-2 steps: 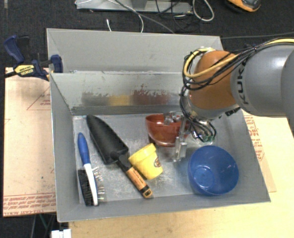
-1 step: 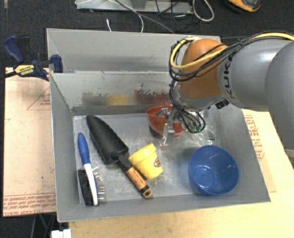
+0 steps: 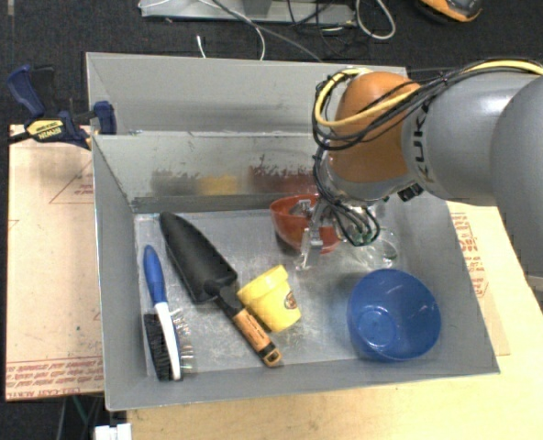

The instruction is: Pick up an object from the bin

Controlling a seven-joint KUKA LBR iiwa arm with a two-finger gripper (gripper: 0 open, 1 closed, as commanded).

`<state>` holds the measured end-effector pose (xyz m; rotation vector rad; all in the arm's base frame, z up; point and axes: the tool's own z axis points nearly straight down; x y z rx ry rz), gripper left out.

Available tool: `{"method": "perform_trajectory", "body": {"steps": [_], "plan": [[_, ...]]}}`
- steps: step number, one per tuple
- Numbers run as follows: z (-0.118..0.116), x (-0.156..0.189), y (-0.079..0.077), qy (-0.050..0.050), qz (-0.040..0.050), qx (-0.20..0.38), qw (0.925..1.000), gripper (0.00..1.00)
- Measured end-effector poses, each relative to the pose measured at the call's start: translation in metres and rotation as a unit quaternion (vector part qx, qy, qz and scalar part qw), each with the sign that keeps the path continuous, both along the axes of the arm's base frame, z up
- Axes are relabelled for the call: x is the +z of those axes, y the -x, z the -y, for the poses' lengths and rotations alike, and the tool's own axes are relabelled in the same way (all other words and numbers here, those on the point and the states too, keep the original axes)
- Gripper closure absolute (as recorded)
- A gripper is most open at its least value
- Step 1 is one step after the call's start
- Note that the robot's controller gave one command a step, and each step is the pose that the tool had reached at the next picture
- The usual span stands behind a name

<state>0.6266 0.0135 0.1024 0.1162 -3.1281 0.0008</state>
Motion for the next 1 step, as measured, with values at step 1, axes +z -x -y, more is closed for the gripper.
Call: {"method": "perform_trajectory", "body": {"steps": [1], "plan": [[-0.0050, 0.1032, -0.0090, 0.000, 0.0015, 0.000, 1.0000, 1.00]]}}
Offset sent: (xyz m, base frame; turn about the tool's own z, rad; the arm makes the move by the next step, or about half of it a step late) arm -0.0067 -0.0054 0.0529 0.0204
